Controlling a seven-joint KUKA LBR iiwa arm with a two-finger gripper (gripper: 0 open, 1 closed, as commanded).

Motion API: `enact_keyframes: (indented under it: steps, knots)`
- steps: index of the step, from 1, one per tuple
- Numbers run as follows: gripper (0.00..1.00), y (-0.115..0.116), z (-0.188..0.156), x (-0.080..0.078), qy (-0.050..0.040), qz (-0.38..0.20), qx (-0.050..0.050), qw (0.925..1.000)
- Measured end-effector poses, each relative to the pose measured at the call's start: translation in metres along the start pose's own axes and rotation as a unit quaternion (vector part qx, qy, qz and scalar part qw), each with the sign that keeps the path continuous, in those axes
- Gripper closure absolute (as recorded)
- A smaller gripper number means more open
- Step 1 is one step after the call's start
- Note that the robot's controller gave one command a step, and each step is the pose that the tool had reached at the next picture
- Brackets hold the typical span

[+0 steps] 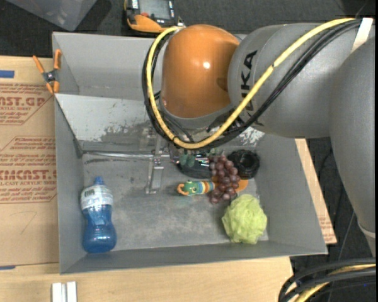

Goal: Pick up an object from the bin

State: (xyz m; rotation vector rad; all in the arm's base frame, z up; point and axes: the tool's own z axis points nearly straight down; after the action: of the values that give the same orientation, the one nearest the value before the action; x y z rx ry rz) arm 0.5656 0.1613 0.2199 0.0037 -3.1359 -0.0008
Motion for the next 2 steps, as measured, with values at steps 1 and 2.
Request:
enact_keyframes:
  steps: [1,2]
  knots:
    - [0.00,-0.001,-0.004,-0.002,-0.0038,0.001,-0.001,1.0000]
    - [0.00,0.049,0.098,-0.006,-0.0051,-0.130,0.000,0.9915]
